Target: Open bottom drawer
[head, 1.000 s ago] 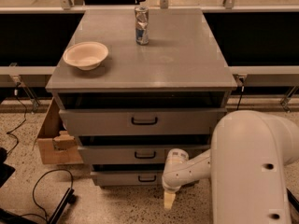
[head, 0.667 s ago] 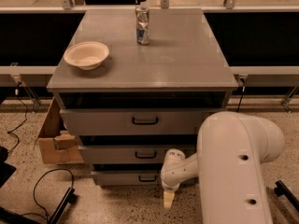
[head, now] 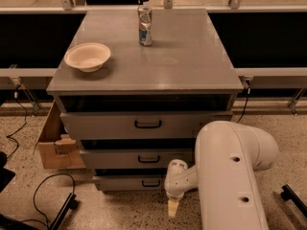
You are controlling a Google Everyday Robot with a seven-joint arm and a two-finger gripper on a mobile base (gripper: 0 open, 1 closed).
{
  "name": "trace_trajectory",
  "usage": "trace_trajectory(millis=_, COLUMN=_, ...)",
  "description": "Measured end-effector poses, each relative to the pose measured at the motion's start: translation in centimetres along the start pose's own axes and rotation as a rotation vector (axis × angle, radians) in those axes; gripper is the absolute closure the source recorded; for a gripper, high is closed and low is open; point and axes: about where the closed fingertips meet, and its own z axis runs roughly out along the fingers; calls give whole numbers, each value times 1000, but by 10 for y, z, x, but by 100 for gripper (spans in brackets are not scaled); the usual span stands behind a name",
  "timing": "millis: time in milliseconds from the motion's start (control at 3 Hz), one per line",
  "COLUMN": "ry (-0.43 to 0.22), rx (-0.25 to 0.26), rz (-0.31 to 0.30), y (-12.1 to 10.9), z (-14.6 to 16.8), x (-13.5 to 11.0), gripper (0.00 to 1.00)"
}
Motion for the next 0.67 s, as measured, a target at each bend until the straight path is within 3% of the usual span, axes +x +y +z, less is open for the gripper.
trace_trajectory(millis=667, ry=-10, rx=63, rz=-12, y=-15, z=13, x=-3, gripper=0)
